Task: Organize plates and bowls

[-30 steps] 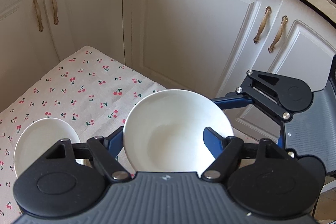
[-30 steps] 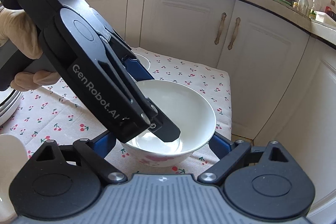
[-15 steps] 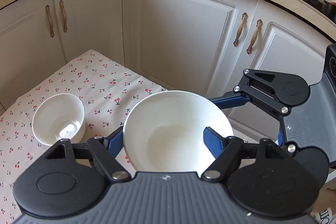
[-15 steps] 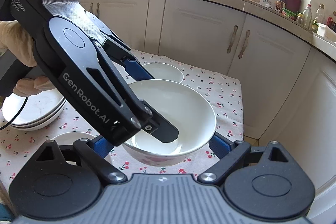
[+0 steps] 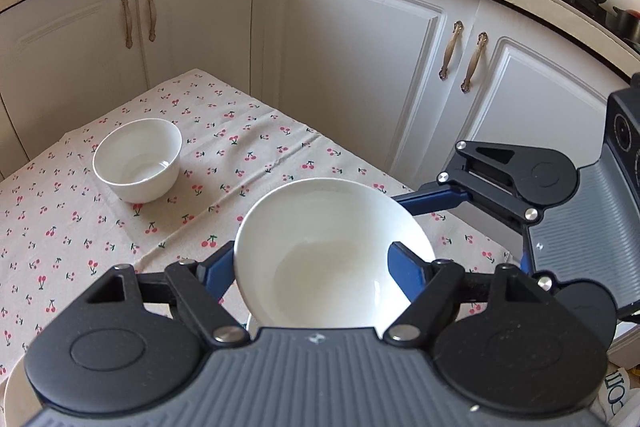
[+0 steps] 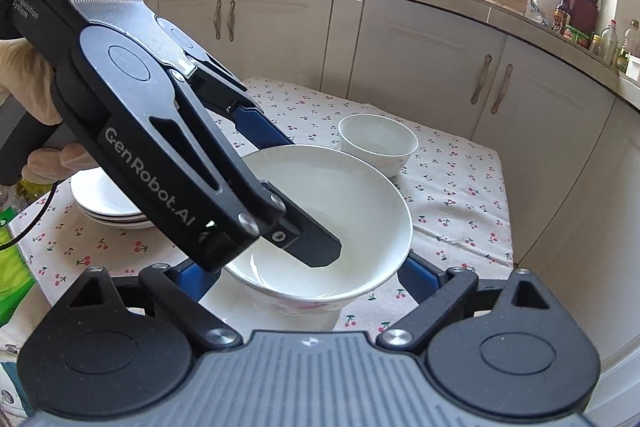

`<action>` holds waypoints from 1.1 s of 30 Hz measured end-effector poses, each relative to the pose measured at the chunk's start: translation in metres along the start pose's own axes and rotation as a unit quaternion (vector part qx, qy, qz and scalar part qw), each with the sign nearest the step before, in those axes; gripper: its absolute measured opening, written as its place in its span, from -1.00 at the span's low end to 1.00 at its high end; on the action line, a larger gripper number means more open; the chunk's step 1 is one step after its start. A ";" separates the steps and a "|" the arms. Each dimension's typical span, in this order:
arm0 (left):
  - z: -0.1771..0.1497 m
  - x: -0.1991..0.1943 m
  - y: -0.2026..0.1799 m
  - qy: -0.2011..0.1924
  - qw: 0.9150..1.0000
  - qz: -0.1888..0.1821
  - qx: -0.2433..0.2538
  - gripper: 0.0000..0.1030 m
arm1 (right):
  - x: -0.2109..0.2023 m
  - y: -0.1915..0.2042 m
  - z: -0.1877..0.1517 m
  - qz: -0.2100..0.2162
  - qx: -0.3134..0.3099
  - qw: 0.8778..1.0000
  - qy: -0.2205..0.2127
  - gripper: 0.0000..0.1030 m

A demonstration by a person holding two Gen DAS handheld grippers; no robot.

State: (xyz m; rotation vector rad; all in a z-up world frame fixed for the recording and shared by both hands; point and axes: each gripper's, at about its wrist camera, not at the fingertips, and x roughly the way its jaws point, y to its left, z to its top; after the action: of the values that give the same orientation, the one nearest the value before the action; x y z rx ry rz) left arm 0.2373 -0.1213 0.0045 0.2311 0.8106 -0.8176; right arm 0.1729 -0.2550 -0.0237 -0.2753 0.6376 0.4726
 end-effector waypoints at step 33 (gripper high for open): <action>-0.035 0.016 0.005 0.021 1.000 -0.002 -0.024 0.53 | 0.019 0.016 -0.023 0.034 0.010 0.999 0.030 0.88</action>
State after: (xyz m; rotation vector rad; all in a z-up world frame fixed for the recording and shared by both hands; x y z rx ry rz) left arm 0.2283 -0.1107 -0.0314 0.2048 0.8685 -0.7977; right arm 0.1667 -0.2441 -0.0544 -0.2501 0.7117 0.5237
